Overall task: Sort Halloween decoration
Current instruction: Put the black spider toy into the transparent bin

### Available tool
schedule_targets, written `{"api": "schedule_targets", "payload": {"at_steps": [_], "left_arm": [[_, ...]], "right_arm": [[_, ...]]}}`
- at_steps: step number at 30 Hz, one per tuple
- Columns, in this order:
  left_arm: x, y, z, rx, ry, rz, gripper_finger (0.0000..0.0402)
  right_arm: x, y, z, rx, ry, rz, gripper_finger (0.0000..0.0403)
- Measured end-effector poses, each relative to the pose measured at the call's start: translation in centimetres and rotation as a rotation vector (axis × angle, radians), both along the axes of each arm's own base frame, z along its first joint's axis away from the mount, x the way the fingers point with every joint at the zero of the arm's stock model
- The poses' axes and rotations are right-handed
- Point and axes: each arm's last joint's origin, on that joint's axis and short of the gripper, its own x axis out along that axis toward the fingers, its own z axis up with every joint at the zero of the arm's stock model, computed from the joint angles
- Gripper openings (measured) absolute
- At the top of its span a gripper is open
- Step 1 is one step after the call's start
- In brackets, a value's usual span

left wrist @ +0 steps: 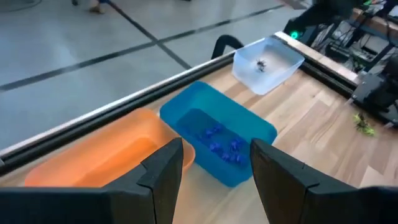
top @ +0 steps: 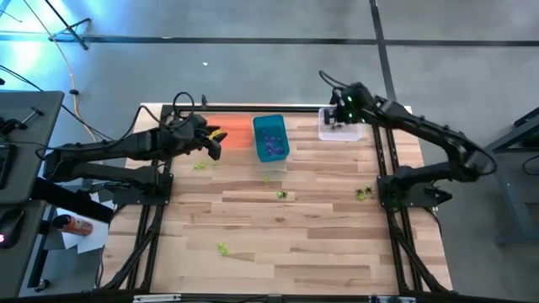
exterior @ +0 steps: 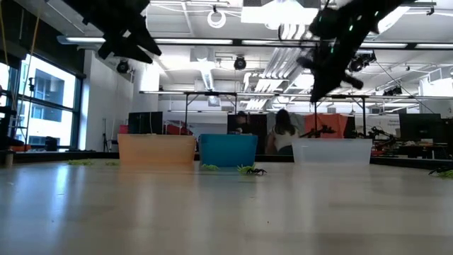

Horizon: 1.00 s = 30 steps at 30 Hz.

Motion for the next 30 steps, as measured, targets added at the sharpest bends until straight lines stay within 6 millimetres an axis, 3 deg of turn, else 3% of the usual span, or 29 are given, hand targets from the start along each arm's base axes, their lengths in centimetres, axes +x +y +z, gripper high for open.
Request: {"api": "schedule_targets", "payload": {"at_steps": [7,12,16,25,30], "left_arm": [[0.0,0.0,0.1,-0.022,-0.034,0.011,0.0173],[0.0,-0.1,0.1,-0.05,-0.047,0.008,0.0173],[0.0,-0.1,0.1,-0.05,-0.047,0.008,0.0172],[0.0,-0.1,0.1,-0.05,-0.047,0.008,0.0172],[0.0,0.0,0.1,-0.047,-0.046,0.015,0.0172]], "right_arm": [[-0.3,-5.7,-6.4,0.169,0.15,-0.105,0.0],[0.9,-7.6,-10.6,0.294,0.119,-0.041,0.0],[1.6,-8.4,-12.7,0.321,0.112,-0.035,0.0],[1.8,-8.7,-13.7,0.33,0.119,-0.041,0.0001],[1.9,-8.6,-13.6,0.325,0.11,-0.027,0.0025]]}}
